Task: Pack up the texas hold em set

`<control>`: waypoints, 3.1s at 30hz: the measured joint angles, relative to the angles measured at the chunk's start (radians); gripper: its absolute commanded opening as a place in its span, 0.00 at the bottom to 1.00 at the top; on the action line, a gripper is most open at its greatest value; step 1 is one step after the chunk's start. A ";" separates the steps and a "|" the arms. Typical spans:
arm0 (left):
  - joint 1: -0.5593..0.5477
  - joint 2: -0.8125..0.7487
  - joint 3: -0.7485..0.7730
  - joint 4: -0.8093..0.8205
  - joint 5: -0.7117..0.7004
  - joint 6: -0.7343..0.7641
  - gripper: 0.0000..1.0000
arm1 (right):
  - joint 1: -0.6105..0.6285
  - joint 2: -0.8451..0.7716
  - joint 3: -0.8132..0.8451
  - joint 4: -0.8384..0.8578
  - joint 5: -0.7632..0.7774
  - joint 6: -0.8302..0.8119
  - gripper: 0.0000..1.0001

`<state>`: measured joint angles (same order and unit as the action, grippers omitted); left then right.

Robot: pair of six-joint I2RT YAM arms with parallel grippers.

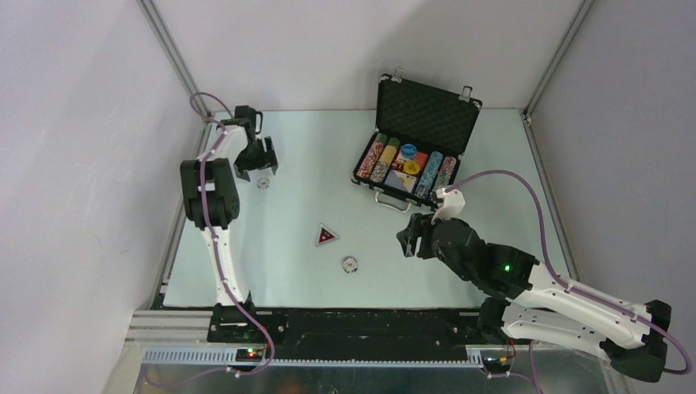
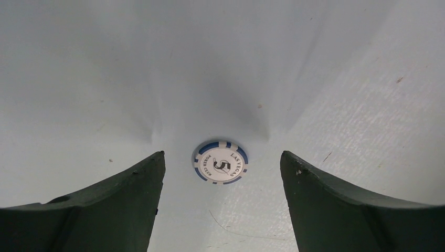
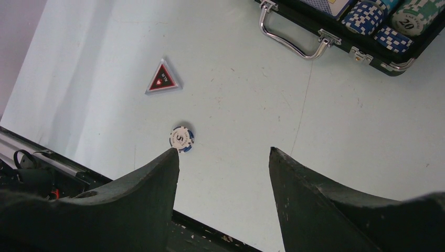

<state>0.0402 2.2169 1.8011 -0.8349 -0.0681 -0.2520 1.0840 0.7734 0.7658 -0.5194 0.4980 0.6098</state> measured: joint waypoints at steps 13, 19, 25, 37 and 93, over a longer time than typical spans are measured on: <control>-0.006 0.029 0.046 -0.074 0.019 0.026 0.79 | -0.008 -0.002 -0.001 0.000 -0.007 0.000 0.68; -0.006 0.029 0.046 -0.086 0.019 0.032 0.81 | -0.009 -0.009 -0.008 -0.002 -0.009 0.000 0.68; -0.006 0.029 0.046 -0.096 0.018 0.044 0.88 | -0.009 -0.021 -0.009 -0.008 -0.009 0.000 0.68; 0.000 0.029 0.046 -0.100 0.018 0.070 0.88 | -0.013 -0.035 -0.016 -0.021 -0.009 0.000 0.68; 0.030 0.229 0.357 -0.386 0.102 0.072 0.80 | -0.033 -0.055 -0.033 -0.034 -0.010 0.001 0.68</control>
<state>0.0700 2.4462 2.1586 -1.2213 0.0341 -0.1802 1.0512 0.7181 0.7330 -0.5533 0.4877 0.6109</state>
